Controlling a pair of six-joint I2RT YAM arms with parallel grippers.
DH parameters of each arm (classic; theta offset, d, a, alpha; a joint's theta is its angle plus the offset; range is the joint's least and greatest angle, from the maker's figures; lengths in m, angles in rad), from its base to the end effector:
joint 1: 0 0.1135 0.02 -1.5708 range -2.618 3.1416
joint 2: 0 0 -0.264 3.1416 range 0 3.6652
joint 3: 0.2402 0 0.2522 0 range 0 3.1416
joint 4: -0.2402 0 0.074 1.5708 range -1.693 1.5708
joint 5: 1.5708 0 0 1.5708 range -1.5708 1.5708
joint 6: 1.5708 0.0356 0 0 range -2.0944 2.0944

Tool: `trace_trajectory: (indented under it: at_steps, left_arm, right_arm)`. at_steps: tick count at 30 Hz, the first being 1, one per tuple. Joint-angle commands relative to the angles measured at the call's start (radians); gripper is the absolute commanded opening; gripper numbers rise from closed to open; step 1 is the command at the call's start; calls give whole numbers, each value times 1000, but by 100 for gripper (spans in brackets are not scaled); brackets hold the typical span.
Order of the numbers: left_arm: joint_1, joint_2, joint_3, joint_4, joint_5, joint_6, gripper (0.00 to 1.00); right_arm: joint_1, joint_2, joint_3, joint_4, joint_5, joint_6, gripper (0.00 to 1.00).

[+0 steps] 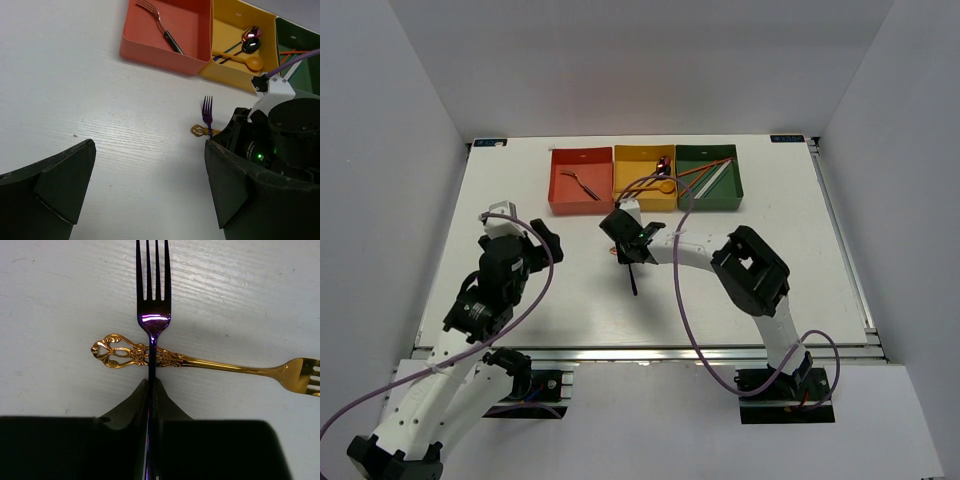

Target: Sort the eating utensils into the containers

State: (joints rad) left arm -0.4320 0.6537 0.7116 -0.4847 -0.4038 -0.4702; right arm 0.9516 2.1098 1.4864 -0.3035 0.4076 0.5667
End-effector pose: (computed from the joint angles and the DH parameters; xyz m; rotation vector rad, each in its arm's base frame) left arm 0.1409 -0.0495 0.3039 -0.2940 1.9439 -0.1880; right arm 0.2747 0.3611 0.1605 -0.2964 2.3857 0.1911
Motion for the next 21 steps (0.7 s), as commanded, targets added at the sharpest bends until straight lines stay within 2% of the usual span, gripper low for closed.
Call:
trace_trajectory:
  at_steps: [1, 2, 3, 7, 11, 14, 15, 21]
  left_arm:
    - [-1, -31, 11, 3, -7, 10, 98]
    - [-1, -29, 11, 1, -9, 7, 98]
    - [-1, -25, 11, 0, -10, 5, 98]
    - [-1, 17, 12, 3, 29, -17, 98]
    - [-1, 30, -11, 50, 137, -103, 98]
    - [-1, 26, -104, 181, 246, -200, 98]
    - [-1, 27, -159, 269, 278, -223, 98]
    - [-1, 93, -284, 623, 474, -367, 98]
  right_arm:
    - [16, 0, -66, -65, 4, 62, 7]
    - [16, -13, -86, -33, -4, 68, 1]
    - [15, -30, -128, -8, -32, 73, 0]
    - [13, -144, -225, 160, -101, 59, 0]
    - [13, -266, -310, 271, -165, 16, 0]
    - [13, -367, -382, 348, -176, -7, 0]
    - [13, -407, -393, 351, -176, -8, 0]
    - [15, -507, -448, 371, -216, -48, 0]
